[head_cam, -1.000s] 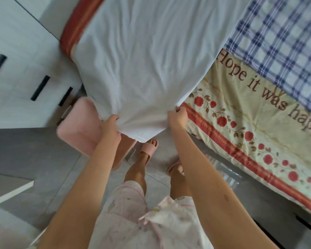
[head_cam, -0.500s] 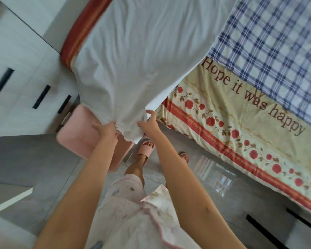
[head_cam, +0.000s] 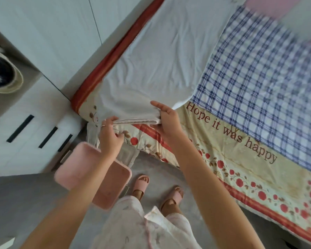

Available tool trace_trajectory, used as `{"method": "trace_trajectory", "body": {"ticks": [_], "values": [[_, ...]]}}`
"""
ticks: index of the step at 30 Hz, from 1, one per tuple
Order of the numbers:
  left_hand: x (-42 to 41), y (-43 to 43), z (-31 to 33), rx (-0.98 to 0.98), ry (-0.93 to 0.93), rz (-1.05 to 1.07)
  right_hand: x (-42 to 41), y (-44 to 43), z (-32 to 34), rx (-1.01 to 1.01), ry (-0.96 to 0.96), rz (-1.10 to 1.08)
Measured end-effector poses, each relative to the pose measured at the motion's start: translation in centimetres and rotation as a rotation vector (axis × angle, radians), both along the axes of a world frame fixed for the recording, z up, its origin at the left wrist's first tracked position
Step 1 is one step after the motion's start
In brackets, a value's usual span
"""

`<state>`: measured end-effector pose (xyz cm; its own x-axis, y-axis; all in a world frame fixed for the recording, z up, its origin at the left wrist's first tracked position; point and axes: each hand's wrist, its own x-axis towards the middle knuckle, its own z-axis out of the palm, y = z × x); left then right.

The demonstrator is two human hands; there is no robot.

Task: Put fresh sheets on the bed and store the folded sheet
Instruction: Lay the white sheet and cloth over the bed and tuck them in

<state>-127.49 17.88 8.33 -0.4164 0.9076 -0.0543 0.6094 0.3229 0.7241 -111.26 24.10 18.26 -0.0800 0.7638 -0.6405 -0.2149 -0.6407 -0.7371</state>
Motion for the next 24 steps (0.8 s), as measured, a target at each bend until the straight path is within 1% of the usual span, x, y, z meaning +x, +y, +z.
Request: {"method": "trace_trajectory", "body": {"ticks": [1, 2, 5, 7, 9, 11, 13, 15, 16, 18, 20, 21, 23, 24], "values": [[-0.2, 1.0, 0.3, 0.02, 0.058, 0.027, 0.0, 0.5, 1.8, 0.021, 0.044, -0.01], [-0.6, 2.5, 1.3, 0.033, 0.067, 0.055, 0.2, 1.1, 4.0, 0.056, 0.072, -0.038], [-1.4, 6.1, 2.4, -0.044, 0.044, 0.102, 1.5, 2.3, 8.0, 0.113, 0.227, -0.139], [-1.3, 8.0, 3.3, -0.049, -0.01, 0.033, 2.6, 2.8, 10.1, 0.104, 0.339, -0.207], [-0.7, 9.5, 4.2, -0.063, -0.144, -0.024, 3.8, 2.8, 11.5, 0.134, 0.407, -0.223], [0.2, 11.0, 5.3, -0.047, -0.244, -0.06, 5.4, 2.7, 13.0, 0.196, 0.376, -0.211], [1.1, 11.9, 7.1, 0.001, -0.276, -0.092, 7.3, 2.5, 14.2, 0.255, 0.358, -0.272], [1.6, 12.8, 10.2, 0.093, -0.289, -0.116, 9.4, 2.6, 15.2, 0.267, 0.303, -0.46], [1.4, 13.3, 12.1, 0.148, -0.275, -0.15, 10.4, 2.6, 15.4, 0.276, 0.242, -0.57], [1.0, 14.3, 17.3, 0.292, -0.188, -0.35, 12.7, 2.4, 15.5, 0.379, 0.08, -0.731], [0.5, 15.0, 22.8, 0.379, -0.018, -0.587, 14.2, 2.0, 16.0, 0.489, -0.064, -0.78], [0.6, 15.0, 25.3, 0.377, 0.075, -0.687, 14.7, 1.8, 16.3, 0.53, -0.104, -0.781], [1.4, 15.5, 29.3, 0.349, 0.317, -0.788, 15.8, 2.6, 17.8, 0.577, -0.154, -0.753], [2.0, 16.1, 31.4, 0.368, 0.432, -0.784, 16.3, 3.1, 19.4, 0.607, -0.176, -0.752]]}}
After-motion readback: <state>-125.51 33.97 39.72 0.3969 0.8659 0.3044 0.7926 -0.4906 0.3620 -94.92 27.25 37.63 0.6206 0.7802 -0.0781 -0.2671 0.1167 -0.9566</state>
